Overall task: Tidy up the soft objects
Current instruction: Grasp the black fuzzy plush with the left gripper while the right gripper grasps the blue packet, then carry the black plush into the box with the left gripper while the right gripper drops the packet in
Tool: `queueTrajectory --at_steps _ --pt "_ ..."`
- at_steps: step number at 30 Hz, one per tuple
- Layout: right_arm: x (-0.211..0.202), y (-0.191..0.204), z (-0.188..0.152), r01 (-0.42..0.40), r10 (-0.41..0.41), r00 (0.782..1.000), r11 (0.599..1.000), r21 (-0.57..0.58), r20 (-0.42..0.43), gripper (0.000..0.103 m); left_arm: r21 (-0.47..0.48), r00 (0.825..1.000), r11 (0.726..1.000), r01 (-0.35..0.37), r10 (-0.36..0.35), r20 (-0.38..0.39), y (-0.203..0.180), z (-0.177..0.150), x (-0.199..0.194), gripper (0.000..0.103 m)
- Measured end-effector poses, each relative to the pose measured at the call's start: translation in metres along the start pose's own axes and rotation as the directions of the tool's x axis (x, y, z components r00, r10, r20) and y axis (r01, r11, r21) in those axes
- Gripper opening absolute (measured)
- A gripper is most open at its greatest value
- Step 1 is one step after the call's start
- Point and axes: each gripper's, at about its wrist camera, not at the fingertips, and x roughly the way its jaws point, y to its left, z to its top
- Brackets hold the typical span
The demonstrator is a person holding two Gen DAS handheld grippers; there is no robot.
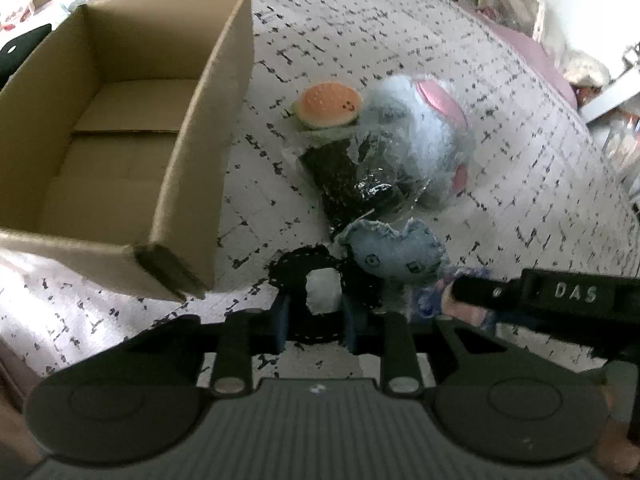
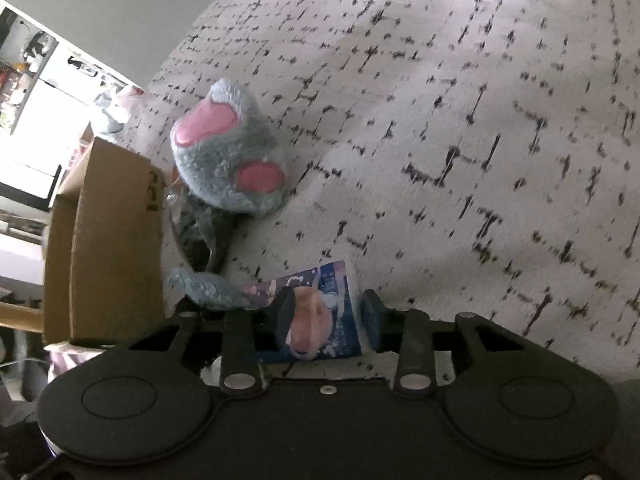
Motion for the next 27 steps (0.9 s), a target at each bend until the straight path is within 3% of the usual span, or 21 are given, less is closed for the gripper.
queueTrajectory --at_steps 7,15,27 --pt "-0.026 0.004 -0.013 -0.011 0.011 0.995 1.000 0.007 0.102 0.017 0.020 0.997 0.998 0.054 -0.055 0.054 0.001 -0.003 -0.020 0.024" --pt "-0.073 0.022 -0.024 0.037 -0.034 0.969 0.999 -0.006 0.244 0.016 0.059 0.981 0.992 0.108 -0.116 0.153 0.000 -0.004 -0.063 0.024" --pt "-0.118 0.062 -0.041 0.113 -0.094 0.922 0.993 -0.030 0.375 0.016 0.088 0.953 0.986 0.143 -0.161 0.255 0.016 -0.001 -0.107 0.024"
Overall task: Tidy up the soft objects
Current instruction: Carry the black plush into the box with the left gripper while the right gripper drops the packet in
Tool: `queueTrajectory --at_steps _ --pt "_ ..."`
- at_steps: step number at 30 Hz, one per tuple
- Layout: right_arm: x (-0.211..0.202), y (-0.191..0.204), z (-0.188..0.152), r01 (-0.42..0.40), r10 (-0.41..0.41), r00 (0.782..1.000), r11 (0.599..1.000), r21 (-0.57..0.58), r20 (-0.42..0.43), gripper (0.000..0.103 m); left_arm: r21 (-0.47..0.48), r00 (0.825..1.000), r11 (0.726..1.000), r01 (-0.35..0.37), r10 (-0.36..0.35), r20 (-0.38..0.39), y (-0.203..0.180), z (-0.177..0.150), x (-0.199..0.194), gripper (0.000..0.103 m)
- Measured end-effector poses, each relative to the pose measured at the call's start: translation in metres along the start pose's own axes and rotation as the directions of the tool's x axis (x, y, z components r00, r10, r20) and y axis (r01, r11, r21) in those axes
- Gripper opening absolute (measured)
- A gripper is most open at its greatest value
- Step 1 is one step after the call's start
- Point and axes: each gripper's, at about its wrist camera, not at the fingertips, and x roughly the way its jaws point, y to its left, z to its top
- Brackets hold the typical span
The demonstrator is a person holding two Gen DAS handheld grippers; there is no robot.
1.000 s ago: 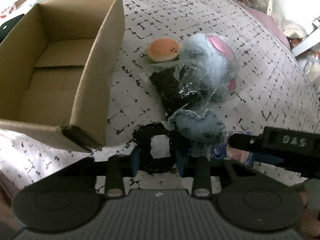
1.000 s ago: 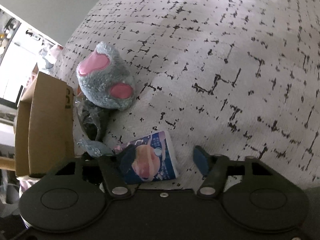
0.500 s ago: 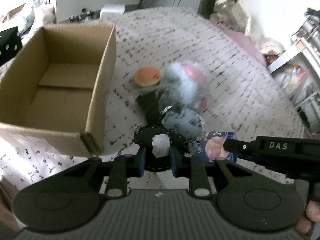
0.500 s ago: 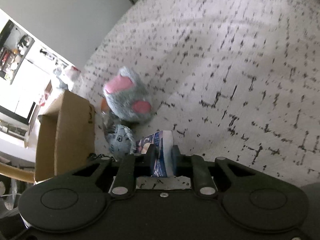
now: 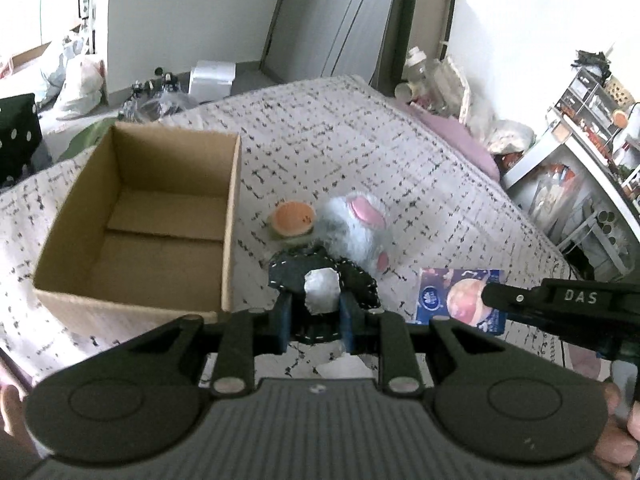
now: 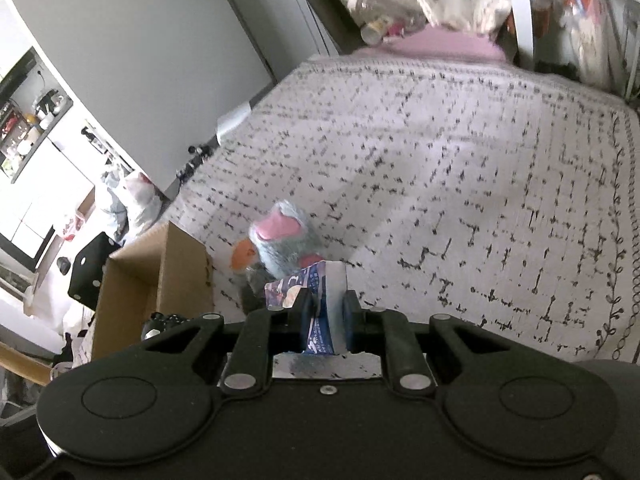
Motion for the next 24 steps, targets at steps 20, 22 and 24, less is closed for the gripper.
queueTrajectory --at_steps 20,22,24 --pt "-0.028 0.056 0.005 -0.029 0.036 0.991 0.998 -0.057 0.128 0.016 0.030 0.993 1.000 -0.002 -0.002 0.120 0.040 0.032 -0.036 0.024" --pt "-0.027 0.062 0.006 -0.036 0.044 0.990 0.998 -0.055 0.135 0.016 0.028 0.993 1.000 -0.006 0.002 0.120 0.047 0.035 -0.037 0.024" --pt "-0.026 0.067 0.007 -0.043 0.050 0.989 0.997 -0.057 0.141 0.016 0.028 0.993 1.000 -0.011 0.007 0.120 0.052 0.037 -0.037 0.024"
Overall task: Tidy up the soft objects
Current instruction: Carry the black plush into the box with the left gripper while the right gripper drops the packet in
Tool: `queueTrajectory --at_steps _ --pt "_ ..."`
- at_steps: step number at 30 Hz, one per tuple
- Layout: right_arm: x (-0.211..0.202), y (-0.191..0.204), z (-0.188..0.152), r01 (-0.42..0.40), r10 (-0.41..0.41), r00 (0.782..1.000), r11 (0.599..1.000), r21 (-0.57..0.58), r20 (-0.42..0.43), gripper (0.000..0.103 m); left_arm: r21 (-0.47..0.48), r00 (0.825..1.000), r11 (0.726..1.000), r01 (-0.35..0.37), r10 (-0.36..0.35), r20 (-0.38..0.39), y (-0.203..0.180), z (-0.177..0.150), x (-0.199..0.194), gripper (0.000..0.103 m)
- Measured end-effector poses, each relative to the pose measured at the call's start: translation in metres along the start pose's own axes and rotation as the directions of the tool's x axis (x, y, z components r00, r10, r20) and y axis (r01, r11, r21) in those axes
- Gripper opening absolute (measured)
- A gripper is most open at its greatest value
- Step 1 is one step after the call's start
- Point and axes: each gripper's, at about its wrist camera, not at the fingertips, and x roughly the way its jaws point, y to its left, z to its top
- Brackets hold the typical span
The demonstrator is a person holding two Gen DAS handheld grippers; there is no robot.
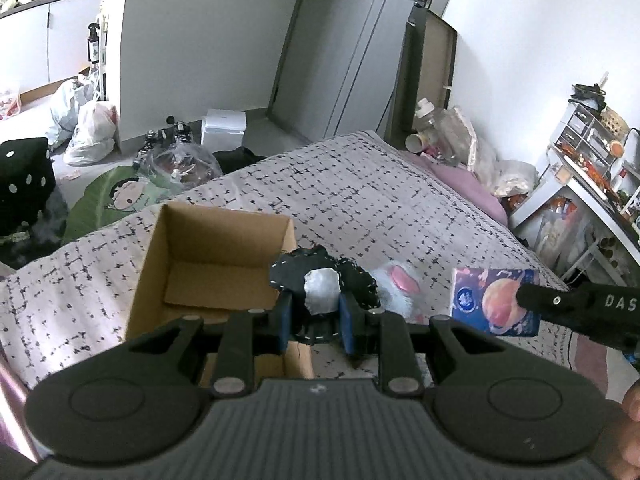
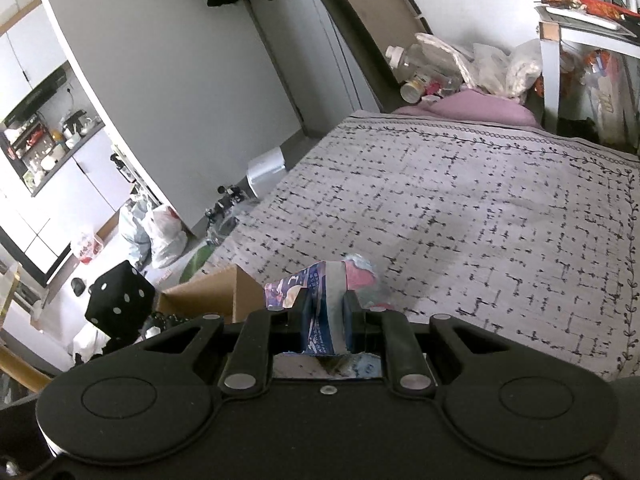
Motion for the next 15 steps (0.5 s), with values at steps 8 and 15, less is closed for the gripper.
queueTrajectory --at_steps 8,15 --pt "0.011 0.021 -0.001 -0.021 0.021 1.000 1.000 -0.017 -0.003 0.016 -0.012 0.999 0.999 -0.032 0.032 -0.009 0.025 0.005 0.006 0.024" --pt "0.026 0.041 -0.006 -0.043 0.042 0.999 0.998 -0.036 -0.027 0.016 -0.051 0.997 0.996 -0.071 0.069 -0.036 0.046 0.002 0.013 0.024"
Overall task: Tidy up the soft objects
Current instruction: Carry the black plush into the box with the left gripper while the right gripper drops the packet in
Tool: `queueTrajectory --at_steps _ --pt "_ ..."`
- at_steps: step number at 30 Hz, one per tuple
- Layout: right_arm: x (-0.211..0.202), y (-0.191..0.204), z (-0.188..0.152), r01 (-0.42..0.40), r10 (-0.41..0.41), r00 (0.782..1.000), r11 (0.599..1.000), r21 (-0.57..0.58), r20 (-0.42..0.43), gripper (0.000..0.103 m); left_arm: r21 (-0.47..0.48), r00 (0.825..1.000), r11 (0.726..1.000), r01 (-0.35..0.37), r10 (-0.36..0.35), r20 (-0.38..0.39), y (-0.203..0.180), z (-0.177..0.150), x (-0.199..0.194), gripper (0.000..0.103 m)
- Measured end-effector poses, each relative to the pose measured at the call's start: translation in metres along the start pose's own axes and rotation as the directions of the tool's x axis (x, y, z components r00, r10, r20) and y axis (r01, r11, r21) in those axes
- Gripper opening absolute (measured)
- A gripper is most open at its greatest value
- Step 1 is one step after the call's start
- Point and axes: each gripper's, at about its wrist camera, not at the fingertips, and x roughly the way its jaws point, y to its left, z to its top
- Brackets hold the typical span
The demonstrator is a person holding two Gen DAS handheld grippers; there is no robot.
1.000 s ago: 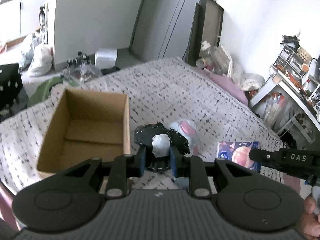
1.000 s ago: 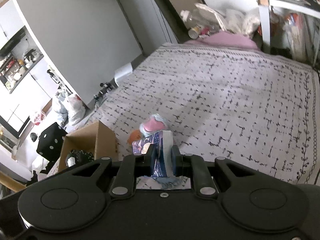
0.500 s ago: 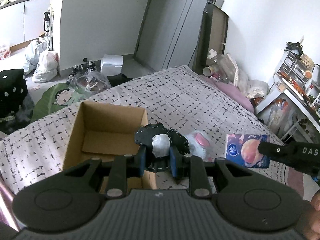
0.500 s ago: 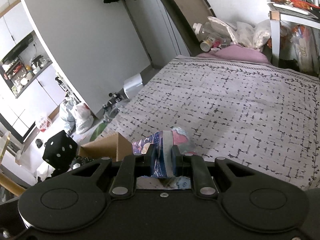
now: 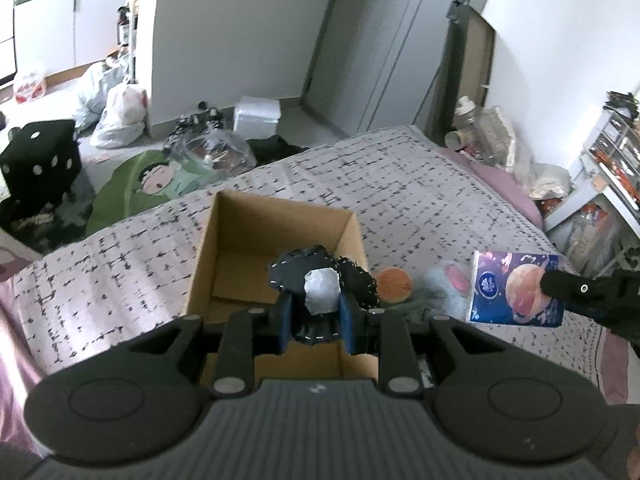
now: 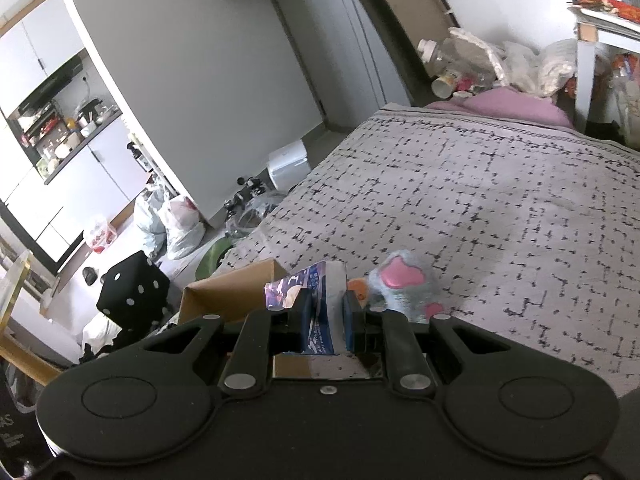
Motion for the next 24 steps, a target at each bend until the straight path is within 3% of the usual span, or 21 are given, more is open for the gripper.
queueTrajectory --at_steps 15,19,24 --pt "0.025 0.042 -0.014 -0.080 0.079 0.996 0.997 -0.022 -0.049 0.016 -0.060 0.989 0.992 -0.107 0.100 -0.108 0.038 -0.011 0.007 0.027" --pt "0.026 0.050 -0.016 -0.096 0.094 0.994 0.995 -0.031 -0.057 0.016 -0.081 0.983 0.990 -0.111 0.098 -0.156 0.046 -0.010 0.008 0.034" --pt "0.028 0.054 -0.018 -0.110 0.108 0.992 0.994 -0.027 -0.066 0.016 -0.092 0.987 0.990 -0.111 0.099 -0.128 0.050 -0.006 -0.003 0.049"
